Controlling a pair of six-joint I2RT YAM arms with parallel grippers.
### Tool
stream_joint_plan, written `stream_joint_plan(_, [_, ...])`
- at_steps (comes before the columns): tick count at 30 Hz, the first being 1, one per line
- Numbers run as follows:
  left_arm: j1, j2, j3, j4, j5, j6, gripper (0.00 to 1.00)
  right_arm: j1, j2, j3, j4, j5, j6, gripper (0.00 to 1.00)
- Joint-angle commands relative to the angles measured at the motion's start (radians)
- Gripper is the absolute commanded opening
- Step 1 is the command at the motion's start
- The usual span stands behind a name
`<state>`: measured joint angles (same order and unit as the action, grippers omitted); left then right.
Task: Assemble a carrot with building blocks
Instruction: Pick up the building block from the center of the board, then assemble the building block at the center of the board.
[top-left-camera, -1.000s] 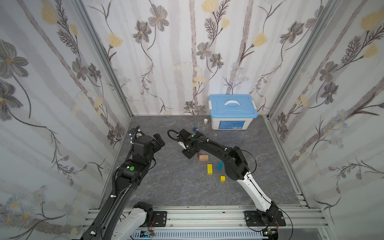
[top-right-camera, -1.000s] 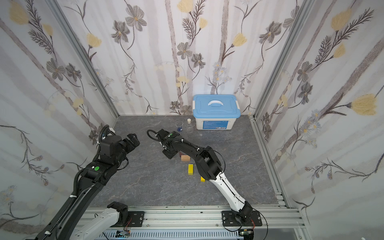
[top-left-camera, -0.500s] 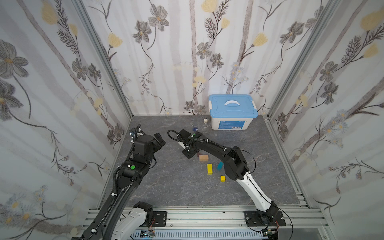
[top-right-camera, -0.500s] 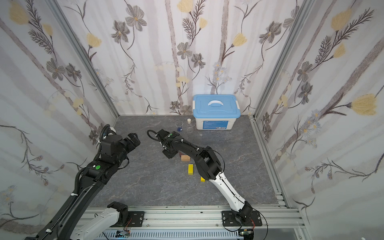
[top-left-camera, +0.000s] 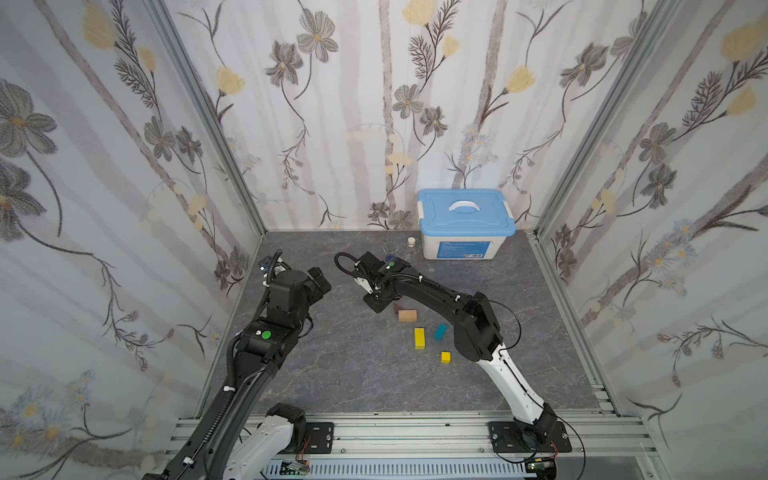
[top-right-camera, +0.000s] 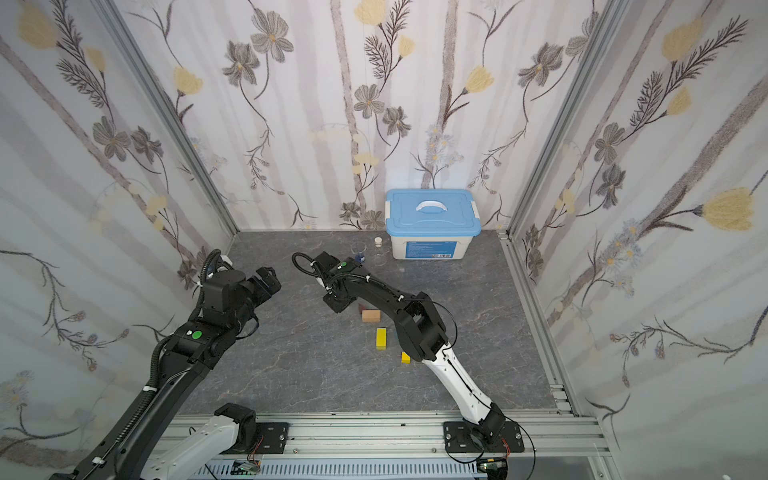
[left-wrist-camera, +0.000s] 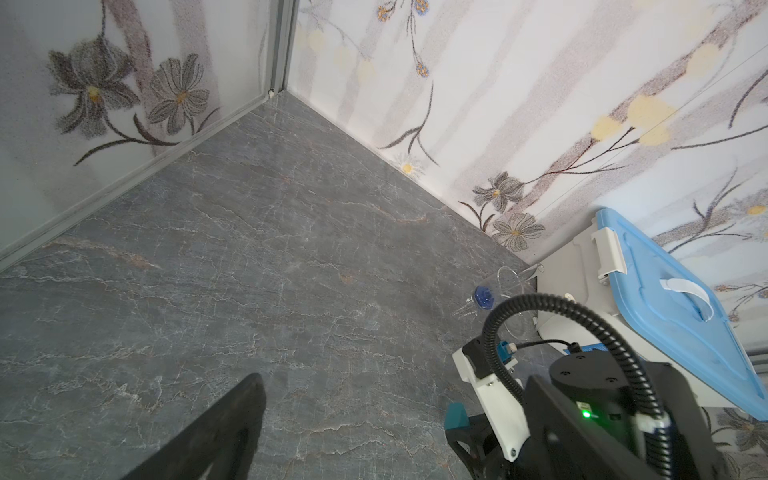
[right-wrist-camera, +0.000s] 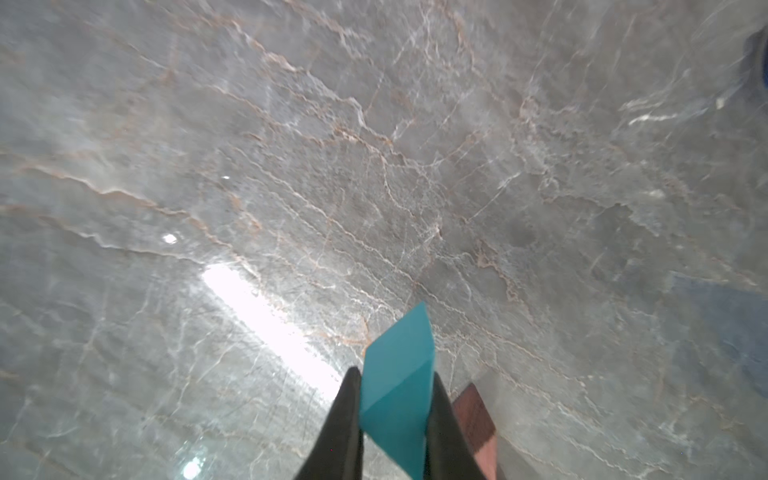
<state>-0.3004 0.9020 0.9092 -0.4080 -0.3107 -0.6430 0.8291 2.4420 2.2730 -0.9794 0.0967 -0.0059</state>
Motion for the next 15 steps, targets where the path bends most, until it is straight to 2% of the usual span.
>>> stream_joint_plan(1, [0.001, -0.001, -0.003, 0.032, -0.012, -0.003, 1.0, -0.003, -0.041, 0.005, -0.022, -0.012, -0.058, 0.06])
stream_joint_plan(8, [0.001, 0.015, 0.004, 0.047, -0.005, 0.003, 1.0, -0.042, -0.108, -0.009, -0.083, -0.028, -0.171, 0.06])
stream_joint_plan(15, [0.001, 0.066, 0.017, 0.081, 0.027, 0.004, 1.0, -0.123, -0.186, -0.156, -0.097, -0.057, -0.346, 0.06])
